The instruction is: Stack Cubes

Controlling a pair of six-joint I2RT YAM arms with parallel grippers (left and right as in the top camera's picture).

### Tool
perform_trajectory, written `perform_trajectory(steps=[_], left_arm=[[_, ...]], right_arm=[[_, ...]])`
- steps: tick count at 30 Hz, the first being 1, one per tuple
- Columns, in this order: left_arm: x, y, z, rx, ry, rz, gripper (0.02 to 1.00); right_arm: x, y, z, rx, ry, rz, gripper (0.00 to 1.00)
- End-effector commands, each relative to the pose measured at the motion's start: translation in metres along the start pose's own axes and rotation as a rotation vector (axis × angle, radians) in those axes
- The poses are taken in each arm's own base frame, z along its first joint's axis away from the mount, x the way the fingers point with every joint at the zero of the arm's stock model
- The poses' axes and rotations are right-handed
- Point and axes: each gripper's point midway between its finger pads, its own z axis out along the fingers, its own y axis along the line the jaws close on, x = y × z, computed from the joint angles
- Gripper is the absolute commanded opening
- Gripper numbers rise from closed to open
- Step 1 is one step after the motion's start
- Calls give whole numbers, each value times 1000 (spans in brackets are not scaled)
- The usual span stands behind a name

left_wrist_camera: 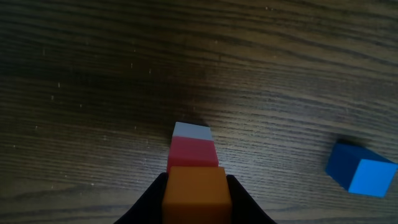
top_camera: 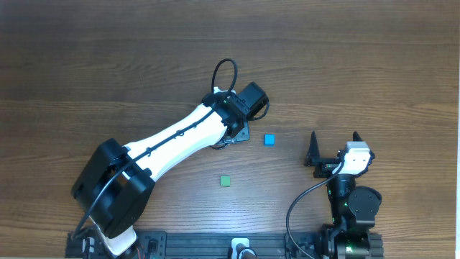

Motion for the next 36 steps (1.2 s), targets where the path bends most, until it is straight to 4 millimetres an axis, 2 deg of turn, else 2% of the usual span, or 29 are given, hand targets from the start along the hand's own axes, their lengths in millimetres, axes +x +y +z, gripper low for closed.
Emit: perform_trajectory(steps=[1,36], left_arm=[[0,6,7,-34,-4,-14,167],[0,9,8,-50,-4,-11,198]], right_arm=[[2,0,0,-6,-3,-8,991],[2,0,0,-6,-3,-8,991]])
